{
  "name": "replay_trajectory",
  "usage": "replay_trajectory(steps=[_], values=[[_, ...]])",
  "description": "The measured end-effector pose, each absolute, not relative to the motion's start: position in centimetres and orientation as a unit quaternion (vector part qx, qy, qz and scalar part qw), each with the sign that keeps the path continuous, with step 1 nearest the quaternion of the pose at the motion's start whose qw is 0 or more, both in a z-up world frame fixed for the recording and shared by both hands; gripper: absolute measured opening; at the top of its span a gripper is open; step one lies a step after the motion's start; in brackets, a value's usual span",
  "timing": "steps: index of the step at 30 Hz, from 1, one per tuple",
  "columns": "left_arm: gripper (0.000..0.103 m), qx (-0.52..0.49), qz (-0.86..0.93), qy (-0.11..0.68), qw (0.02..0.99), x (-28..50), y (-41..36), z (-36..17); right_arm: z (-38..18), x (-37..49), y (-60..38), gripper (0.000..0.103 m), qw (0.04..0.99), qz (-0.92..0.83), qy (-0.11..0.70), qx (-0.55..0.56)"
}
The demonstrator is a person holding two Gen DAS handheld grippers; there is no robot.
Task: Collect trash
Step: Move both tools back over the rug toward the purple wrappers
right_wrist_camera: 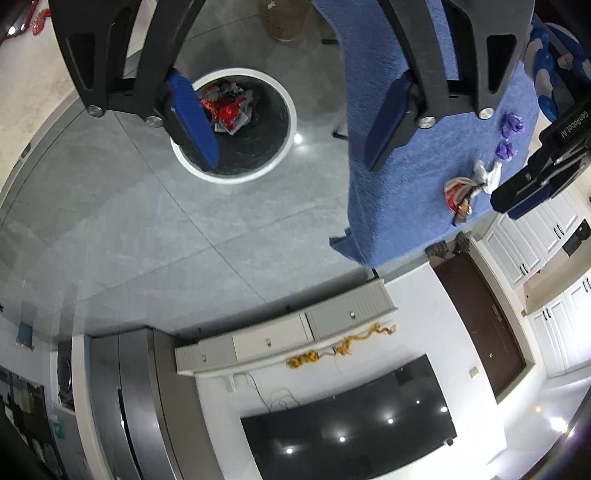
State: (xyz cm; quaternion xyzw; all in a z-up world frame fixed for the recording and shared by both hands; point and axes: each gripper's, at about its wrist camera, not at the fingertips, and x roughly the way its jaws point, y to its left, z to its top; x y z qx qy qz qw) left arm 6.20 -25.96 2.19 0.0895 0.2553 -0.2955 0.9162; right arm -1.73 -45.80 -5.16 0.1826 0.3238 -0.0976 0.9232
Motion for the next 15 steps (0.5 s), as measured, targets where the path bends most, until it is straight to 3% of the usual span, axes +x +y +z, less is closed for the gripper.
replay_trajectory(steps=[15], values=[[0.072, 0.077, -0.201, 0.153, 0.964, 2.6, -15.5, 5.2, 3.0, -4.0, -37.6, 0.103, 0.963, -0.124, 0.224, 0.079]])
